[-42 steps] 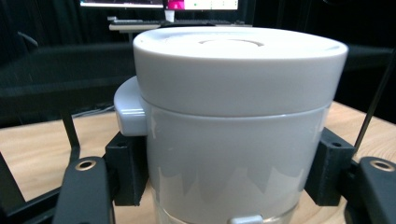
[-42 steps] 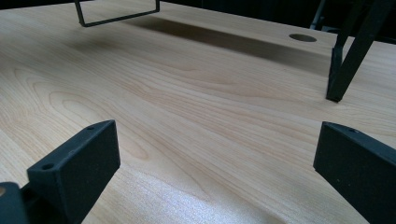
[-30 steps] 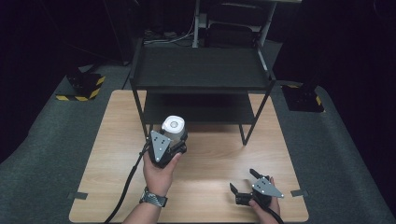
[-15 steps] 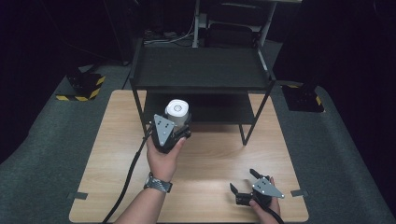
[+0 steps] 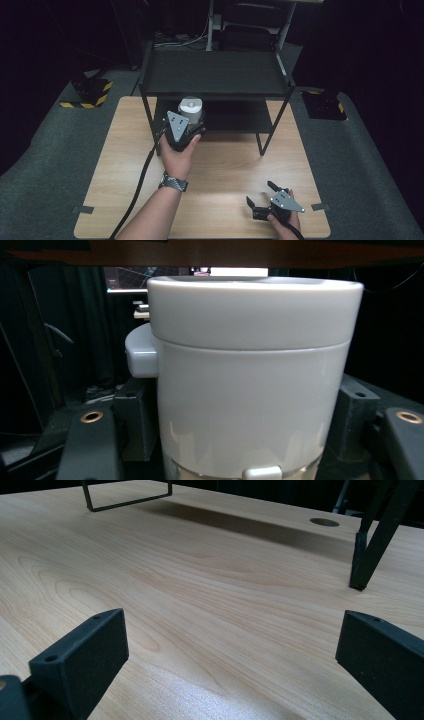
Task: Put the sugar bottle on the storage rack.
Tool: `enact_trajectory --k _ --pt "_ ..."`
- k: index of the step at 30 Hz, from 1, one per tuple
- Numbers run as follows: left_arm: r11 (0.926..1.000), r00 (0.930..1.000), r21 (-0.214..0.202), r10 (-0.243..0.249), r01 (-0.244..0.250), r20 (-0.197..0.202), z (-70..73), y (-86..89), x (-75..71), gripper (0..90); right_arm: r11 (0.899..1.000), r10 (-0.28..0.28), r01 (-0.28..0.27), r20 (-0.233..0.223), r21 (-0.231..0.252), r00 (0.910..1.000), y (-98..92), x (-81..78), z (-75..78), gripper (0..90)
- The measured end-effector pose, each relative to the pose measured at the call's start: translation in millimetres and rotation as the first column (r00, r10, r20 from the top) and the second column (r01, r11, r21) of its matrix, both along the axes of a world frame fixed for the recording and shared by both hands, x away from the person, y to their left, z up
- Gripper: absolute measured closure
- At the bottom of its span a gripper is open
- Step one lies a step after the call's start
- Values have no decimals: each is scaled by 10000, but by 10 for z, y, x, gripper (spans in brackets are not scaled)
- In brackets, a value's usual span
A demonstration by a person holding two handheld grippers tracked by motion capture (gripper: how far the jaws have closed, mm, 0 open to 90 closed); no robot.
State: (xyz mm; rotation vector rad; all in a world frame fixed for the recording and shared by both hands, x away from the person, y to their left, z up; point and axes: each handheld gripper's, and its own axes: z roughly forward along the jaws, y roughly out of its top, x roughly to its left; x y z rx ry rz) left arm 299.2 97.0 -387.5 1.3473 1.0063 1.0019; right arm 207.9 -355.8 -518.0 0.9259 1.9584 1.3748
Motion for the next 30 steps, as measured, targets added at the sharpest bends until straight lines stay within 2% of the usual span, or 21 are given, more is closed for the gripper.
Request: enact_trajectory --k 17,23,28,30 --pt "9989 9988 26 472 -472 -137 -75 -63 355 304 10000 24 -24 36 47 10000 -9 -4 -9 0" --pt "9986 9985 -41 536 -536 -115 -88 -72 433 304 10000 39 -39 36 56 10000 -12 -3 -10 0" --pt "9986 9987 -139 508 -509 -73 -112 -51 440 303 10000 40 -40 44 47 10000 -11 -4 -10 0" --pt "9985 9991 -365 409 -413 -125 -124 -31 446 301 10000 41 -41 41 37 10000 -9 -4 -9 0"
